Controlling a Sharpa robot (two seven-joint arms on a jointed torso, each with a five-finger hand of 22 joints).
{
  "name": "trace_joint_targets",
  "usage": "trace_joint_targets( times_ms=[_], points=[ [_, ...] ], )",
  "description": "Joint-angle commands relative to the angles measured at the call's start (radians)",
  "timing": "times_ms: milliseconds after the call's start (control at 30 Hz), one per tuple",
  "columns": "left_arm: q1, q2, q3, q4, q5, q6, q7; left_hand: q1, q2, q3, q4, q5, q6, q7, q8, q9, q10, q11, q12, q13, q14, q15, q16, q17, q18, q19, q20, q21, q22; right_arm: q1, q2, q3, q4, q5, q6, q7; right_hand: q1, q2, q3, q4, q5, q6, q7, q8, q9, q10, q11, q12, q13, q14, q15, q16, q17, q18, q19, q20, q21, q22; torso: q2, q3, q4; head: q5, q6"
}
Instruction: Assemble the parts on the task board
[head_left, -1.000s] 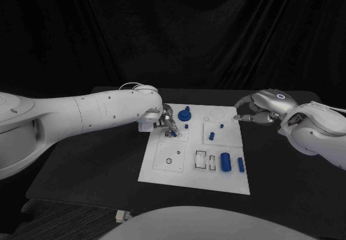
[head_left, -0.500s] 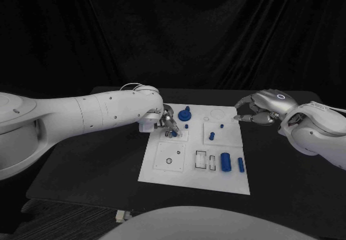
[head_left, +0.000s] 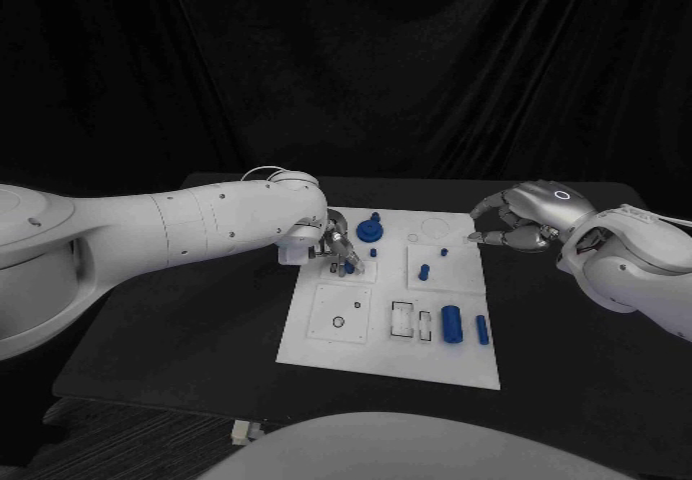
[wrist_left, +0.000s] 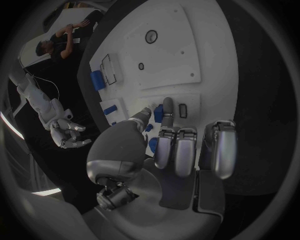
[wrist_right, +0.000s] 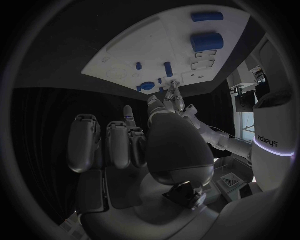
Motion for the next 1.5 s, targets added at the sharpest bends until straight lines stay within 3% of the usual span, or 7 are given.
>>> trace_joint_targets(
  times_ms=[33,233,367,433,800,1267,1500],
  points=[
    [-0.002,0.001,0.0,0.002,0.007,0.013,0.005,-0.024,-0.008,-0.027,0.012,-0.018,0.0,0.005,-0.004,0.007,0.107,0.008,0.004,0.263,0.102,0.008,-0.004,0.263,0.013,-0.005,0.002,-0.008,0.148,-0.003,0.0,0.001,-0.001,-0.002,0.006,-0.018,0.002,0.006,-0.001,-0.004,0.004,0.002,0.004,0.002,-0.002,0.107,0.006,0.004,0.263,0.053,0.01,-0.004,0.0,-0.004,0.025,0.007,-0.005,0.186,0.0,0.0002,0.0002,0.0,0.0],
    [-0.003,0.0,0.0,0.003,0.007,0.0,0.011,-0.028,-0.006,-0.061,0.024,-0.02,0.003,-0.002,0.037,0.062,0.107,0.003,0.004,0.263,0.102,0.005,-0.004,0.263,0.014,-0.003,0.001,-0.009,0.15,-0.004,0.0,0.001,-0.002,-0.002,0.006,-0.018,0.001,0.005,-0.002,-0.004,0.004,0.003,0.004,0.002,-0.002,0.107,0.006,0.004,0.263,0.053,0.01,-0.005,-0.001,-0.004,0.024,0.007,-0.006,0.185,0.0,0.0001,0.0004,0.0,0.0],
    [-0.003,-0.002,0.0,0.004,0.007,-0.015,0.022,-0.019,0.004,-0.092,0.033,-0.02,-0.018,-0.01,0.103,0.156,0.107,-0.004,0.004,0.263,0.102,-0.002,-0.004,0.263,0.013,0.0,-0.005,-0.01,0.155,-0.005,0.0,0.001,-0.002,-0.002,0.006,-0.018,0.001,0.005,-0.003,-0.004,0.004,0.003,0.004,0.002,-0.002,0.107,0.006,0.004,0.263,0.053,0.01,-0.004,0.0,-0.004,0.025,0.007,-0.006,0.185,0.0,0.0001,0.0007,0.0,0.0],
    [-0.003,-0.002,0.0,0.004,0.007,-0.023,0.029,-0.007,0.013,-0.108,0.036,-0.018,-0.038,-0.016,0.156,0.233,0.107,-0.009,0.004,0.263,0.102,-0.006,-0.004,0.263,0.013,0.003,-0.01,-0.01,0.158,-0.005,0.0,0.001,-0.003,-0.002,0.007,-0.018,0.001,0.005,-0.003,-0.004,0.004,0.003,0.004,0.002,-0.002,0.107,0.006,0.004,0.263,0.053,0.01,-0.004,0.0,-0.004,0.025,0.007,-0.006,0.185,0.0,0.0002,0.0007,0.0,0.0],
    [-0.003,-0.002,0.0,0.005,0.007,-0.045,0.051,0.021,0.033,-0.139,0.041,-0.013,-0.101,-0.024,0.282,0.424,0.107,-0.016,0.004,0.263,0.102,-0.012,-0.004,0.263,0.012,0.006,-0.016,-0.015,0.166,-0.005,-0.001,0.001,-0.003,-0.002,0.01,-0.022,-0.005,0.008,-0.006,0.0,0.005,0.003,0.005,0.002,-0.003,0.107,0.006,0.004,0.263,0.052,0.01,-0.005,-0.001,-0.004,0.024,0.007,-0.006,0.185,0.0,-0.0001,0.0007,0.0,0.0],
    [-0.003,0.001,0.0,0.002,0.007,-0.036,0.049,0.041,0.047,-0.132,0.034,0.024,-0.112,-0.029,0.298,0.455,0.107,-0.02,0.004,0.263,0.102,-0.015,-0.004,0.263,0.013,0.005,-0.019,-0.018,0.167,-0.005,-0.001,0.001,-0.003,-0.002,0.013,-0.026,-0.012,0.015,-0.008,0.006,0.006,0.003,0.005,0.001,-0.005,0.107,0.006,0.004,0.263,0.053,0.01,-0.005,-0.002,-0.004,0.024,0.007,-0.008,0.185,0.0,0.0004,0.0008,-0.001,0.0],
    [-0.003,-0.001,0.001,0.0,0.007,-0.021,0.042,0.077,0.053,-0.107,0.007,0.118,-0.128,-0.031,0.29,0.469,0.107,-0.022,0.004,0.263,0.102,-0.017,-0.004,0.263,0.014,0.001,-0.02,-0.025,0.167,-0.005,-0.001,0.001,-0.003,-0.002,0.014,-0.026,-0.015,0.018,-0.009,0.008,0.008,0.003,0.005,0.001,-0.005,0.107,0.006,0.004,0.263,0.052,0.01,-0.005,-0.002,-0.004,0.025,0.007,-0.007,0.185,0.0,0.0003,0.0007,-0.001,0.0]
  ],
)
